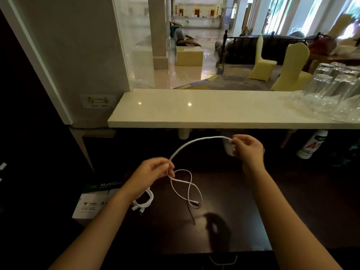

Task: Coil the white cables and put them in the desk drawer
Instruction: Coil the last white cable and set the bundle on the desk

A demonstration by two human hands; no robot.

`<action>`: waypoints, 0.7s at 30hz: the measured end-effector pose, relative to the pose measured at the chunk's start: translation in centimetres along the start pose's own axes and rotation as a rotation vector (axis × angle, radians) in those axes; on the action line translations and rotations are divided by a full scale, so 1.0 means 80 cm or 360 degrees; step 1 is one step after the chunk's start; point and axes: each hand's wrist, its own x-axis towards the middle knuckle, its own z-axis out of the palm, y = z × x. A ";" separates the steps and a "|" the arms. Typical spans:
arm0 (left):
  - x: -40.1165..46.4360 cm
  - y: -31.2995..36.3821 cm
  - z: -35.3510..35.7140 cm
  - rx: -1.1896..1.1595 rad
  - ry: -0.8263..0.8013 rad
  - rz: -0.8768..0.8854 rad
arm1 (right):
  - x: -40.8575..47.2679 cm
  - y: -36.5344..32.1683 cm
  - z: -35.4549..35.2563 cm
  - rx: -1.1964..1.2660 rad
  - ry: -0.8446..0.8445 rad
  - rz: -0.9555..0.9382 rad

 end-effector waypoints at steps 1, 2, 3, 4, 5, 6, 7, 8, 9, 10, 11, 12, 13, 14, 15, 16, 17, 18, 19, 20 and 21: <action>0.000 0.008 0.000 -0.0298 0.0065 0.0016 | -0.002 0.009 0.002 -0.0270 0.0014 -0.0082; 0.002 0.016 0.000 -0.0546 0.0125 0.0040 | -0.007 0.016 0.006 -0.0506 -0.0027 -0.0159; 0.005 0.023 0.000 -0.0707 0.0187 0.0058 | -0.014 0.022 0.011 -0.0683 -0.0101 -0.0217; 0.009 0.030 0.001 -0.0806 0.0250 0.0069 | -0.021 0.026 0.017 -0.0798 -0.0187 -0.0255; 0.012 0.035 0.002 -0.0858 0.0314 0.0071 | -0.029 0.029 0.024 -0.0867 -0.0270 -0.0288; 0.015 0.039 0.003 -0.0876 0.0380 0.0064 | -0.037 0.028 0.031 -0.0903 -0.0347 -0.0319; 0.017 0.041 0.005 -0.0859 0.0440 0.0052 | -0.046 0.026 0.037 -0.0914 -0.0418 -0.0351; 0.018 0.041 0.007 -0.0814 0.0489 0.0040 | -0.054 0.023 0.042 -0.0917 -0.0488 -0.0374; 0.018 0.040 0.010 -0.0736 0.0523 0.0030 | -0.063 0.018 0.046 -0.0925 -0.0572 -0.0393; 0.018 0.039 0.012 -0.0644 0.0543 0.0027 | -0.071 0.012 0.048 -0.0953 -0.0674 -0.0416; 0.019 0.038 0.015 -0.0533 0.0553 0.0034 | -0.079 0.006 0.050 -0.0987 -0.0803 -0.0448; 0.019 0.037 0.019 -0.0422 0.0541 0.0053 | -0.086 -0.001 0.052 -0.1014 -0.0950 -0.0484; 0.019 0.036 0.023 -0.0301 0.0506 0.0069 | -0.094 -0.009 0.054 -0.1030 -0.1091 -0.0547; 0.019 0.037 0.027 -0.0171 0.0439 0.0066 | -0.100 -0.016 0.056 -0.1050 -0.1192 -0.0645; 0.018 0.038 0.031 -0.0061 0.0348 0.0042 | -0.104 -0.023 0.057 -0.1073 -0.1235 -0.0773; 0.017 0.039 0.035 -0.0029 0.0228 -0.0004 | -0.105 -0.029 0.059 -0.1097 -0.1224 -0.0904; 0.015 0.041 0.037 -0.0113 0.0089 -0.0068 | -0.105 -0.034 0.060 -0.1115 -0.1185 -0.1015; 0.012 0.042 0.038 -0.0263 -0.0056 -0.0132 | -0.103 -0.039 0.060 -0.1114 -0.1147 -0.1081; 0.009 0.044 0.038 -0.0388 -0.0192 -0.0169 | -0.102 -0.044 0.059 -0.1092 -0.1119 -0.1105; 0.007 0.046 0.036 -0.0413 -0.0299 -0.0166 | -0.100 -0.048 0.059 -0.1056 -0.1095 -0.1105; 0.004 0.046 0.034 -0.0309 -0.0384 -0.0140 | -0.099 -0.050 0.060 -0.1028 -0.1071 -0.1101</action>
